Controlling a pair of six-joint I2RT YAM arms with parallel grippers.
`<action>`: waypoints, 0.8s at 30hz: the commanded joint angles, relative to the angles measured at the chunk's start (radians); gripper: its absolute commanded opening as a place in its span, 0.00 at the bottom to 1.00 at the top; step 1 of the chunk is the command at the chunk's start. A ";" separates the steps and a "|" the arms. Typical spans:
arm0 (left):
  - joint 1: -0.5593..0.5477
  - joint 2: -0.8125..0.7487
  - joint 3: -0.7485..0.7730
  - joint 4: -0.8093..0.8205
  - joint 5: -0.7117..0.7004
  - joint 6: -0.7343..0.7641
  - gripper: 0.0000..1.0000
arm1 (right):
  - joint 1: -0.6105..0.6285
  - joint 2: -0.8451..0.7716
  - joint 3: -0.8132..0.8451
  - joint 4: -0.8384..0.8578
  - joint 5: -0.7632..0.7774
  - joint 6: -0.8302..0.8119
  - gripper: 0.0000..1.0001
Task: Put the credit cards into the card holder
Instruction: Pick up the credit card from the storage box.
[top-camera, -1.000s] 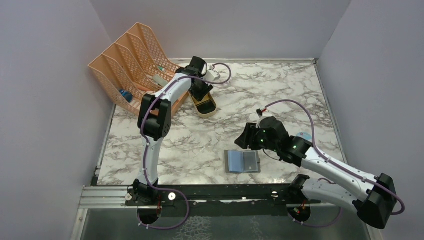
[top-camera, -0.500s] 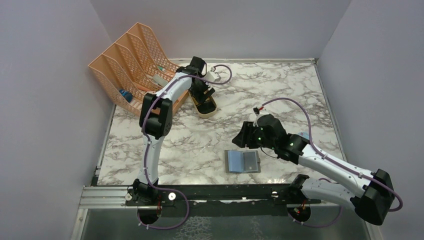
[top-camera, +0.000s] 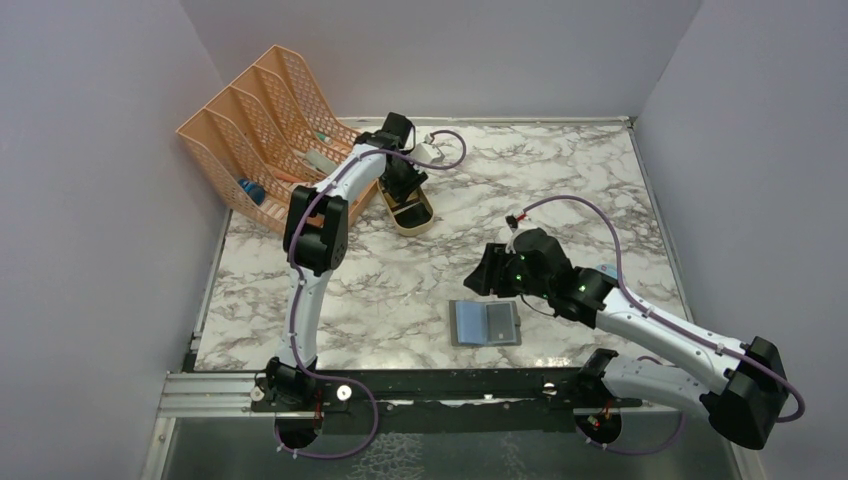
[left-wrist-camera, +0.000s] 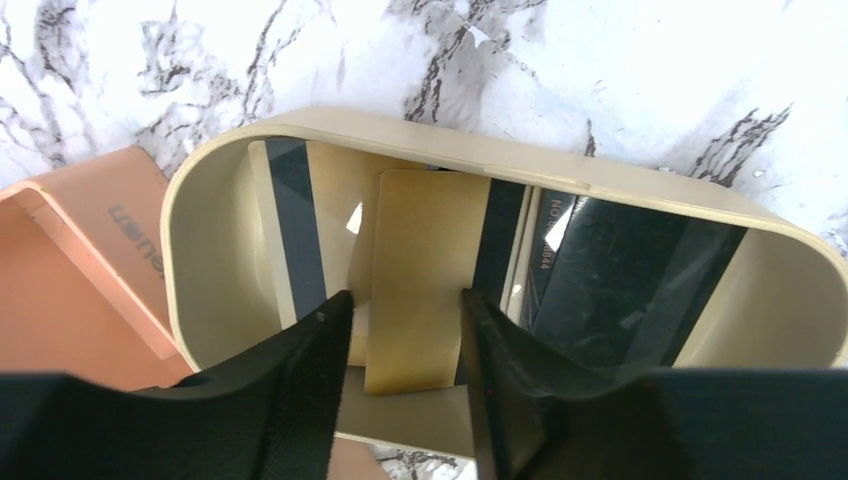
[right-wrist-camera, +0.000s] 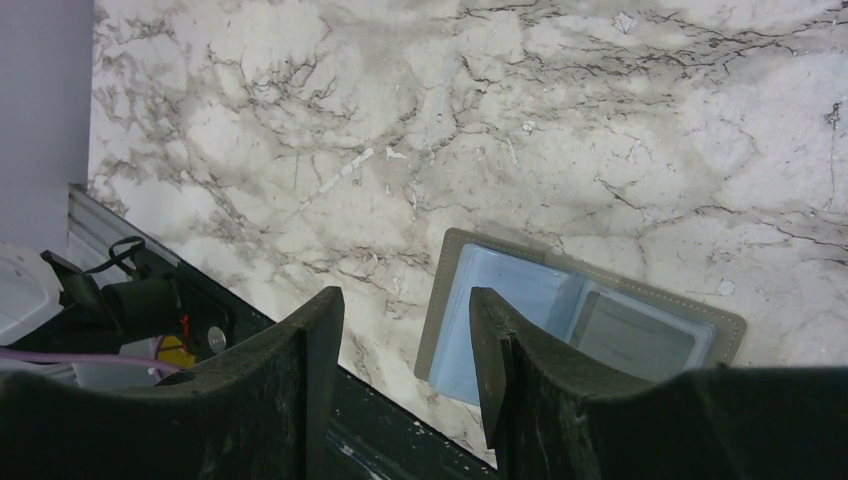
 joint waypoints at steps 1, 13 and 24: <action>0.003 0.034 -0.055 -0.033 -0.004 -0.017 0.39 | 0.004 -0.019 0.015 0.029 -0.004 -0.008 0.50; 0.004 -0.036 -0.070 -0.041 -0.025 -0.072 0.00 | 0.004 -0.037 -0.002 0.035 -0.009 -0.008 0.50; 0.003 -0.078 0.014 -0.119 -0.015 -0.199 0.00 | 0.004 -0.064 -0.016 0.033 0.008 -0.013 0.50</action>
